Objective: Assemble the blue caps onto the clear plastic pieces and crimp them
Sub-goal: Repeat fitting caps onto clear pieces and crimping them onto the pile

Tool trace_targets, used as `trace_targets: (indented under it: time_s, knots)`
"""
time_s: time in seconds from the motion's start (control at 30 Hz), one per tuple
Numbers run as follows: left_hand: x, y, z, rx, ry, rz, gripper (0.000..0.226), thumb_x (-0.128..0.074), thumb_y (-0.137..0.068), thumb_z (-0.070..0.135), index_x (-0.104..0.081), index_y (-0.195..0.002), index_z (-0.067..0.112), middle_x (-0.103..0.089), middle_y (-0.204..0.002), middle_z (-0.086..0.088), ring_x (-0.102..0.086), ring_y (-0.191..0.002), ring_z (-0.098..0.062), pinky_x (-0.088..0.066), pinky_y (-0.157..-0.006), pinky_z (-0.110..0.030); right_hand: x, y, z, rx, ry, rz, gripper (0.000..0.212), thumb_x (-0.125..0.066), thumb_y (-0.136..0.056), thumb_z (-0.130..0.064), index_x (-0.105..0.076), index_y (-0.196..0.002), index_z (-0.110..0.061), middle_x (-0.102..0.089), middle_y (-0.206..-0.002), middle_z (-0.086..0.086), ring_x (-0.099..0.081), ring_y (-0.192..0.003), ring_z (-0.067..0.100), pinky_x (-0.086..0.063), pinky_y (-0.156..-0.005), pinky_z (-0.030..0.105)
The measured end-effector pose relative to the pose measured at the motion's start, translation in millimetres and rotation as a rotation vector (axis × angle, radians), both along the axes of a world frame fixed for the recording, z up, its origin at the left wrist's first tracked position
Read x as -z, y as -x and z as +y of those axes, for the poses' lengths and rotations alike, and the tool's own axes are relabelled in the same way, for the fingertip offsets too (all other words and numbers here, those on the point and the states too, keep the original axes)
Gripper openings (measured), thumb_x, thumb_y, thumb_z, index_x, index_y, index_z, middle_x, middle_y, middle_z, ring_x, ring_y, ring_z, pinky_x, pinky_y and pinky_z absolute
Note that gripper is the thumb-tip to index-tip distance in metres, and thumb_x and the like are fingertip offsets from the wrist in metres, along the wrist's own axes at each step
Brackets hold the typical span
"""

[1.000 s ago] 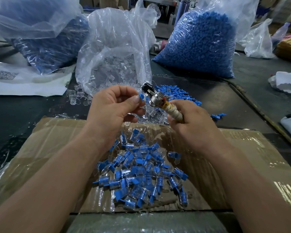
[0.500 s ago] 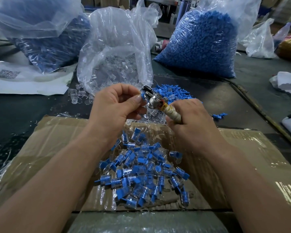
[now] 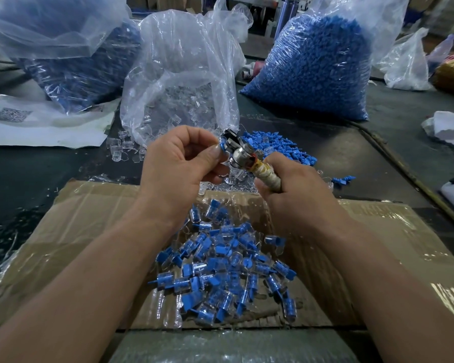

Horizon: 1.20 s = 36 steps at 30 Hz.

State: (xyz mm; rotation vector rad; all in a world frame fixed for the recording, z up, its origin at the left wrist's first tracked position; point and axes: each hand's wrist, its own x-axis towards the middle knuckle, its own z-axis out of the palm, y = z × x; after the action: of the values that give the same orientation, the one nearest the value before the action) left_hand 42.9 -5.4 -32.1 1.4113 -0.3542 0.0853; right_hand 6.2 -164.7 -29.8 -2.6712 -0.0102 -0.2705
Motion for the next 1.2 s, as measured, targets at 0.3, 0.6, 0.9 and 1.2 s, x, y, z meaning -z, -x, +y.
trace_targets:
  time_s: [0.3,0.6,0.9,1.2]
  knots:
    - [0.7,-0.9,0.5,-0.019,-0.014,0.001,0.021,-0.055,-0.084,-0.007,-0.057,-0.078,0.013,-0.065,-0.059,0.005,-0.063,-0.053,-0.010,-0.051,-0.050,-0.019,0.7,-0.3,1.8,-0.008,0.059,-0.037,0.025,-0.055,-0.086,-0.019,-0.036,-0.073,-0.028,-0.044,-0.066,-0.011,-0.040,-0.060,0.003,-0.026,-0.050,0.024]
    - [1.8,-6.1,7.7,-0.101,0.030,0.097,0.014,-0.060,-0.083,0.000,-0.059,-0.082,0.013,-0.069,-0.064,0.001,-0.063,-0.053,-0.008,-0.049,-0.048,-0.017,2.6,-0.9,-8.0,-0.069,0.062,0.009,0.018,-0.055,-0.085,-0.013,-0.046,-0.090,-0.027,-0.042,-0.075,-0.015,-0.040,-0.072,0.009,-0.029,-0.058,0.027]
    - [-6.1,-7.3,15.2,0.040,-0.027,0.250,0.015,-0.069,-0.057,0.025,-0.064,-0.065,0.014,-0.058,-0.050,0.003,-0.046,-0.040,-0.006,-0.036,-0.038,-0.014,-1.6,1.6,-18.2,-0.077,0.180,0.145,0.021,-0.064,-0.082,-0.033,-0.057,-0.101,-0.033,-0.053,-0.089,-0.014,-0.050,-0.085,0.010,-0.042,-0.069,0.030]
    - [-7.6,0.8,13.3,0.354,-0.186,0.214,0.028,-0.070,-0.053,0.040,-0.067,-0.055,0.012,-0.038,-0.035,0.005,-0.026,-0.031,-0.007,-0.026,-0.034,-0.012,-3.0,-1.0,-19.4,-0.079,0.193,0.311,0.057,-0.071,-0.063,-0.057,-0.054,-0.113,-0.033,-0.052,-0.102,-0.013,-0.048,-0.093,0.009,-0.038,-0.075,0.029]
